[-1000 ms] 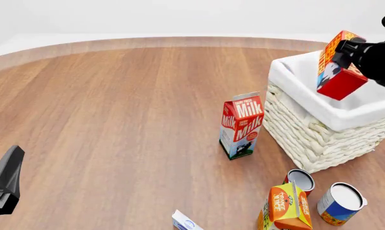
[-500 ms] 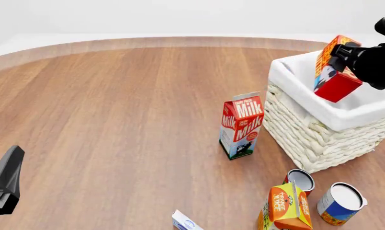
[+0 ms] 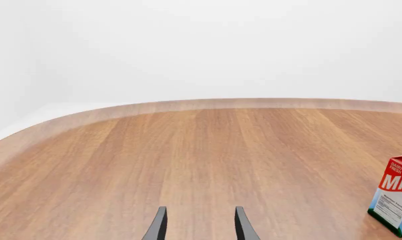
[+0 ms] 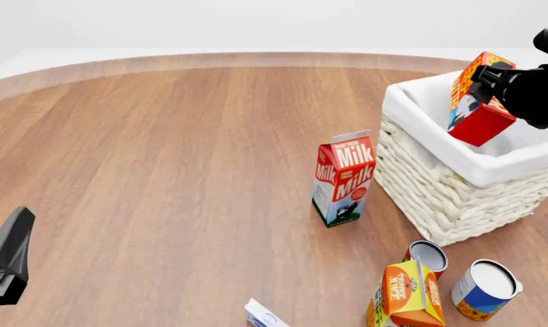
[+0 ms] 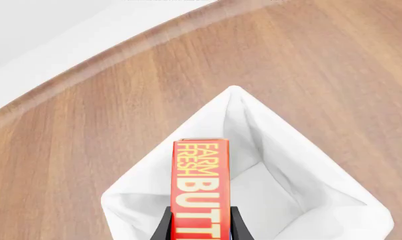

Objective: Pick up the cream cheese box and the butter, and put them in the basket.

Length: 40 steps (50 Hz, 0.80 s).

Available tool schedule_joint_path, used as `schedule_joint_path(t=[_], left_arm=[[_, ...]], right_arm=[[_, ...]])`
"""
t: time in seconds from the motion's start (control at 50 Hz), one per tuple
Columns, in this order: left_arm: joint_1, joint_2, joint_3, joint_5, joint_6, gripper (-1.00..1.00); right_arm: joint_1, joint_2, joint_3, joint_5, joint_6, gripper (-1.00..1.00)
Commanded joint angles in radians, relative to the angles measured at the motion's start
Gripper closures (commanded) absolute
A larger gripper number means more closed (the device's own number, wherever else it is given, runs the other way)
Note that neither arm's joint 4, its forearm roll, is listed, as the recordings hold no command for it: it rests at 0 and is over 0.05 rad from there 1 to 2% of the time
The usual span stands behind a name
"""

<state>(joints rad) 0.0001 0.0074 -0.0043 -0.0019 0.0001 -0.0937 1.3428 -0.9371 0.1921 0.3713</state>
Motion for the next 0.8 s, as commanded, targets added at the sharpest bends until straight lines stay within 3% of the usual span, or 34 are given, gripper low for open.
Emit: schedule_joint_path(t=[0.02,0.24,0.26,0.36,0.8], left_arm=[[0.0,0.0,0.0,0.0,0.0,-1.0],[0.0,0.0,0.0,0.0,0.0,-1.0],[0.0,0.0,0.0,0.0,0.0,-1.0],[0.0,0.0,0.0,0.0,0.0,-1.0],[0.0,0.0,0.0,0.0,0.0,-1.0]], right_arm=[[-0.01,0.0,-0.001,-0.02,0.019,1.0],[0.0,0.014,0.014,-0.043,0.032,1.0],[-0.004,0.014,0.011,-0.04,0.028,-1.0],[0.028,-0.005,0.022,-0.048,0.062,-1.0],[0.072,-0.086,-0.001,0.019,0.06,-1.0]])
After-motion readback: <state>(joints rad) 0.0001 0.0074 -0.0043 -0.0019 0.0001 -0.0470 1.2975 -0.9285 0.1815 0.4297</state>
